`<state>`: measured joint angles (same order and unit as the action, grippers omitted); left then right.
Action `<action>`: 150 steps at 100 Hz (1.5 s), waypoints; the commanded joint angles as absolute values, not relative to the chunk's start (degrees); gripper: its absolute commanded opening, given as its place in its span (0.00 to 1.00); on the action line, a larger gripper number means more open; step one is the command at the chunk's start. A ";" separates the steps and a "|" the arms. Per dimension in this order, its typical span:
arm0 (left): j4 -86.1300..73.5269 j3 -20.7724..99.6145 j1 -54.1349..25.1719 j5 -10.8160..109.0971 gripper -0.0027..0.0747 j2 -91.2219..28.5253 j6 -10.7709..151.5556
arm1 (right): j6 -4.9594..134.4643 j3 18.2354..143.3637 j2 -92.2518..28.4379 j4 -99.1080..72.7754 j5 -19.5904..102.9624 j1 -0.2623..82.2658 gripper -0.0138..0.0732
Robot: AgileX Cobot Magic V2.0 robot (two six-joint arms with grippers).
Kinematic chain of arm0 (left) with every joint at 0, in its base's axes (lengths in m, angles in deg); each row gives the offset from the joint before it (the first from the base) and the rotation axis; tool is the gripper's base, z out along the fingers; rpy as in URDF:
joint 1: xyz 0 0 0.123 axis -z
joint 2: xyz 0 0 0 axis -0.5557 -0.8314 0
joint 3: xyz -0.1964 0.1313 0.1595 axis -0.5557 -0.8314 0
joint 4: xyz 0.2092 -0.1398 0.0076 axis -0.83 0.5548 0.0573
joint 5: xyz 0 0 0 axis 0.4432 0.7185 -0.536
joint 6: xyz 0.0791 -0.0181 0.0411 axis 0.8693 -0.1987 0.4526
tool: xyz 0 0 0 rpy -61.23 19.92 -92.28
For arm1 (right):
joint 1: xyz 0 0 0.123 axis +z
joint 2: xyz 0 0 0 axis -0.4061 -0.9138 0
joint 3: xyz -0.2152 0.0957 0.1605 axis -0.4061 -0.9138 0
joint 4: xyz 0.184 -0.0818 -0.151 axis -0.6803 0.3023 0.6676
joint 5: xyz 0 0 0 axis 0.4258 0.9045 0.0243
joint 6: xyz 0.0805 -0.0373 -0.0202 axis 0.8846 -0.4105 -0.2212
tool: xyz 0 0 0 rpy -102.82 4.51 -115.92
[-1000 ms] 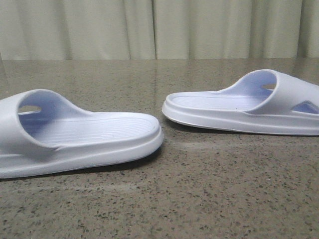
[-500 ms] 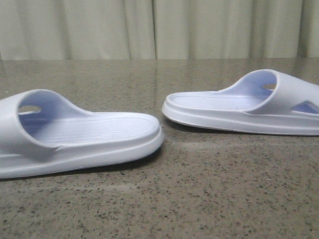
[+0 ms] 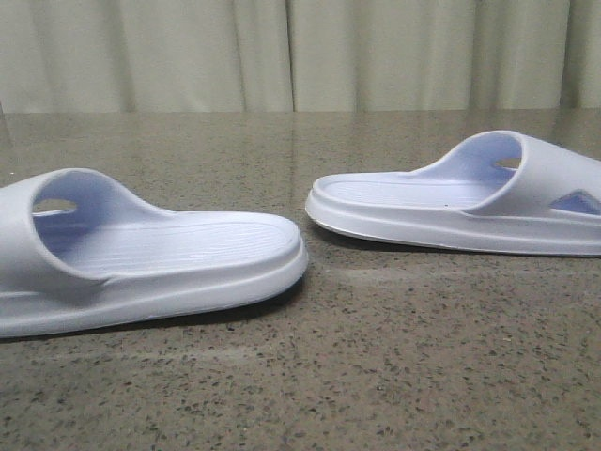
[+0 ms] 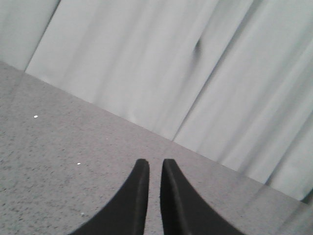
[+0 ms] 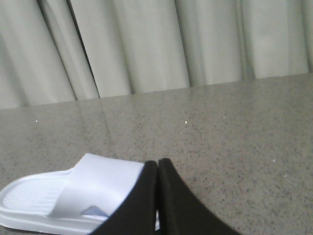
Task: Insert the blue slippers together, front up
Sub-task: 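Lower the left gripper over the heel rim of the nearer slipper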
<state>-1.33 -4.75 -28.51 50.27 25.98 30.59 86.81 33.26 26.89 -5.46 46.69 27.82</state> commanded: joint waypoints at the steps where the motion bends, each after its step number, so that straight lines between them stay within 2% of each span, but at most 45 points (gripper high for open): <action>1: -0.39 1.75 -28.76 52.09 0.05 22.10 30.27 | 86.81 38.88 24.07 -6.14 45.44 27.62 0.04; 30: -0.28 15.96 -28.76 63.47 0.06 8.28 30.27 | 86.81 50.28 13.73 -13.32 55.44 27.62 0.04; 49: -0.08 16.78 -28.76 63.93 0.06 5.63 30.59 | 86.81 51.79 11.55 -13.59 56.20 27.62 0.04; 59: -0.08 16.78 -28.76 63.93 0.09 5.63 30.59 | 86.81 51.79 11.55 -13.94 56.45 27.62 0.10; 68: -0.08 16.78 -28.76 63.93 0.21 5.63 30.59 | 86.81 51.79 11.55 -14.35 56.45 27.62 0.25; 81: 0.05 16.78 -28.76 63.93 0.49 5.63 30.59 | 86.81 51.79 11.55 -14.35 56.24 27.62 0.53; 90: 1.92 16.78 -28.76 63.93 0.64 5.63 30.59 | 86.81 51.79 11.55 -14.35 55.99 27.62 0.63; 106: 3.14 16.31 -28.76 63.93 0.67 5.63 29.95 | 86.81 51.79 11.55 -14.35 55.18 27.62 0.64; 150: -2.46 5.11 -28.76 62.24 0.67 5.63 6.68 | 86.81 51.79 11.55 -14.35 55.09 27.62 0.64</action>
<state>-3.03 5.16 -28.51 66.94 6.55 10.97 86.81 49.71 12.79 -13.92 59.84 27.82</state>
